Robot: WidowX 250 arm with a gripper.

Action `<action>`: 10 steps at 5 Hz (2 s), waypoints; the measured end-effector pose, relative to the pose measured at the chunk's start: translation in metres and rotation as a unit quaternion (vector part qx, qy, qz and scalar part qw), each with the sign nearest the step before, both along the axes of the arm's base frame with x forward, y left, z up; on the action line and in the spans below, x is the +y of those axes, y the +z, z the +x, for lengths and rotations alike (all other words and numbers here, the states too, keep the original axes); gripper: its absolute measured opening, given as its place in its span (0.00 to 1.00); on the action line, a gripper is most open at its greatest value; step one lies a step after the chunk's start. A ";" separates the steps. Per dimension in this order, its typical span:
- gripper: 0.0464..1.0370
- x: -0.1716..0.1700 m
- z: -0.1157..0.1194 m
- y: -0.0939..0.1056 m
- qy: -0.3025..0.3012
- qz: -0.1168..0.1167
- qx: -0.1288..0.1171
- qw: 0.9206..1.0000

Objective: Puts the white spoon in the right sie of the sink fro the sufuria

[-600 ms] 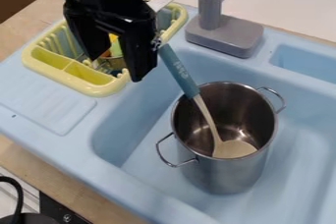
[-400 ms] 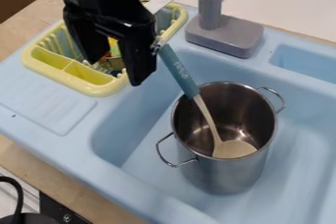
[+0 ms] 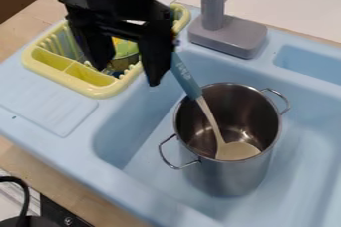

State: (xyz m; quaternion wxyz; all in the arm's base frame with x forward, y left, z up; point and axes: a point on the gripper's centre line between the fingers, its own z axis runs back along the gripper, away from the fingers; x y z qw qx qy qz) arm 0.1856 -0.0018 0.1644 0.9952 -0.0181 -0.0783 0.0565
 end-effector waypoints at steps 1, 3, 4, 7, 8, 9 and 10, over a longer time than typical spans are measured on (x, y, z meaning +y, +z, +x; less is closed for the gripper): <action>0.96 -0.011 0.002 0.008 0.078 -0.012 -0.031 0.996; 0.96 -0.025 0.021 -0.003 0.250 -0.028 -0.051 0.967; 0.96 -0.029 0.029 -0.010 0.293 -0.044 -0.046 0.954; 0.96 -0.018 0.039 -0.017 0.410 -0.001 -0.043 0.911; 0.96 -0.017 0.038 -0.022 0.431 -0.008 -0.043 0.901; 0.91 -0.013 0.036 -0.029 0.448 -0.030 -0.047 0.892; 0.65 -0.013 0.037 -0.029 0.461 -0.036 -0.048 0.885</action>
